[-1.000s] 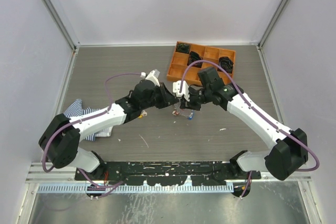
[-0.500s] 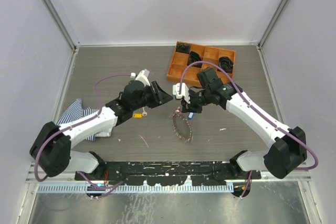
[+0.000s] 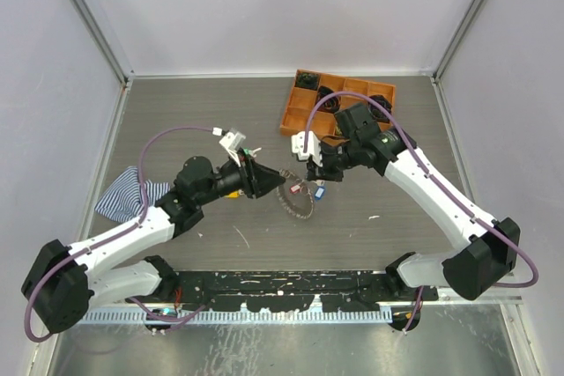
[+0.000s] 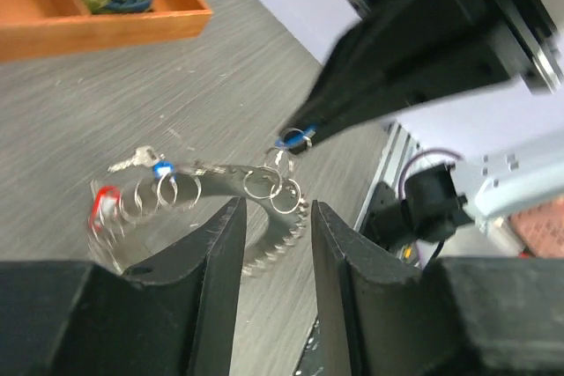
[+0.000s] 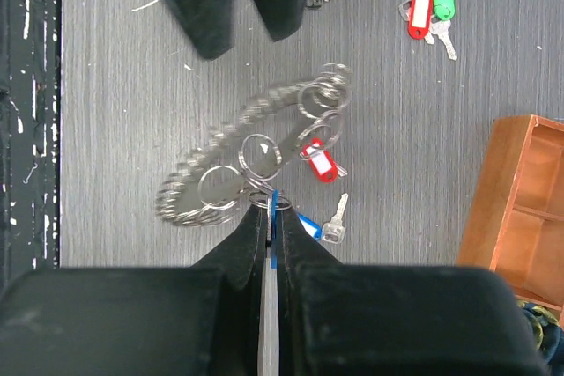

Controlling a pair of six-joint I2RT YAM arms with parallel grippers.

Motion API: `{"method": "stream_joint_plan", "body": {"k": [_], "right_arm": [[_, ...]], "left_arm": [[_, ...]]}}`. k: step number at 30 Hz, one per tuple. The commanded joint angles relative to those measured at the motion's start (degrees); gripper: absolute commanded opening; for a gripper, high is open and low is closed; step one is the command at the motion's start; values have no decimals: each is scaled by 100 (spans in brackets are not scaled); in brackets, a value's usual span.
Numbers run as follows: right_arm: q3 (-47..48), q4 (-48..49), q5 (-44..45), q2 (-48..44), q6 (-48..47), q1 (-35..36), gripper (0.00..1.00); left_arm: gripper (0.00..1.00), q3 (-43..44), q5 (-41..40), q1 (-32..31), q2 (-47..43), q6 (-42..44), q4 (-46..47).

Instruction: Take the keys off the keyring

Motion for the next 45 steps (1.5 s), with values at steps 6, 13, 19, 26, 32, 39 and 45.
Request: {"method": "stream_joint_plan", "body": {"k": [6, 13, 19, 26, 32, 39, 45], "right_arm": [[661, -413, -126, -85, -115, 15, 1], [688, -469, -217, -130, -70, 1, 1], [753, -503, -336, -116, -36, -46, 1], [813, -537, -357, -103, -8, -64, 1], [941, -828, -339, -162, -378, -64, 1], [1355, -2265, -15, -86, -2813, -31, 1], [1744, -2736, 724, 129, -4205, 73, 1]], "left_arm": [[38, -130, 645, -564, -298, 2458, 1570], [37, -46, 206, -954, -120, 2734, 1671], [38, 127, -247, -1035, -7, 2626, 1454], [39, 271, -348, -1067, 141, 2492, 1264], [46, 288, -533, -1067, 68, 2819, 970], [53, 24, -233, -878, -293, 3470, 888], [53, -19, 153, -746, -305, 3456, 927]]}}
